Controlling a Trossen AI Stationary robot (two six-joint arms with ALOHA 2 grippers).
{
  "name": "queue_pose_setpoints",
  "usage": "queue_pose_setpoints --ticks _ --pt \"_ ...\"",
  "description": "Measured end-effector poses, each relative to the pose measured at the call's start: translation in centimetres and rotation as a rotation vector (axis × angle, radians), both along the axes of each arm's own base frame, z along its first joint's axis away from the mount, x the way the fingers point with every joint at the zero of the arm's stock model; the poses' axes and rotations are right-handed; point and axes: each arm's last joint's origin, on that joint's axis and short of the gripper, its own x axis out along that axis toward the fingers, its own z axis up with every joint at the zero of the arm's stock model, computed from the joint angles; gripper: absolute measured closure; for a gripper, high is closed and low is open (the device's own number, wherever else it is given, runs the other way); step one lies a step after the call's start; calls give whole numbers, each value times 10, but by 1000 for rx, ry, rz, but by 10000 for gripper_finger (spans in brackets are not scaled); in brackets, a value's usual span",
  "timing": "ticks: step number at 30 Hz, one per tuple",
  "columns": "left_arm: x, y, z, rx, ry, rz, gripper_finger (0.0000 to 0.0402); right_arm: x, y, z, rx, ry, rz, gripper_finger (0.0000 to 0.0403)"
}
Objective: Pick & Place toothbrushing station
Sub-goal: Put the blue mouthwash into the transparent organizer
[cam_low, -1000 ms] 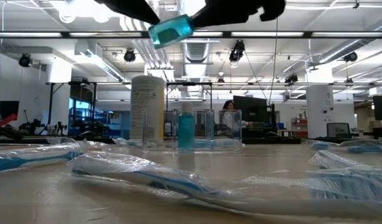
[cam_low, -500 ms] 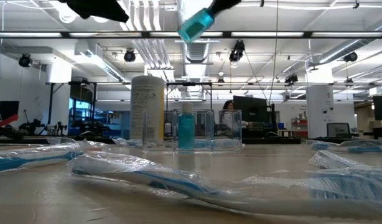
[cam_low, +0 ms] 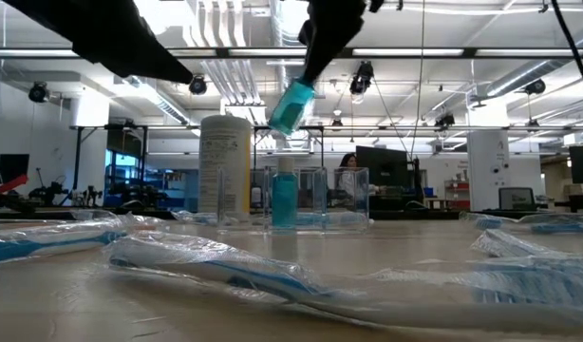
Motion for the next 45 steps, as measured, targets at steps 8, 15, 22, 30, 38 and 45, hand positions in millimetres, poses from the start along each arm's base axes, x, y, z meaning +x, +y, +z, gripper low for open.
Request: queue_pose_setpoints --ticks 8,15,22,30,38,45 --pt "-1 1 0 30 7 -10 385 24 -3 0 -7 148 -19 313" --pt "-2 1 2 44 5 -19 387 42 -2 -17 -11 228 7 313" --pt "-2 1 1 51 12 -24 387 44 -1 -17 -2 230 9 313" --pt "-4 2 -3 58 28 -27 386 43 -3 -21 21 246 -6 312" --pt "-5 3 -5 62 38 -27 385 44 -3 -26 26 254 -20 312" --pt "-5 3 -6 65 42 -28 387 50 -5 -40 25 269 -25 312"
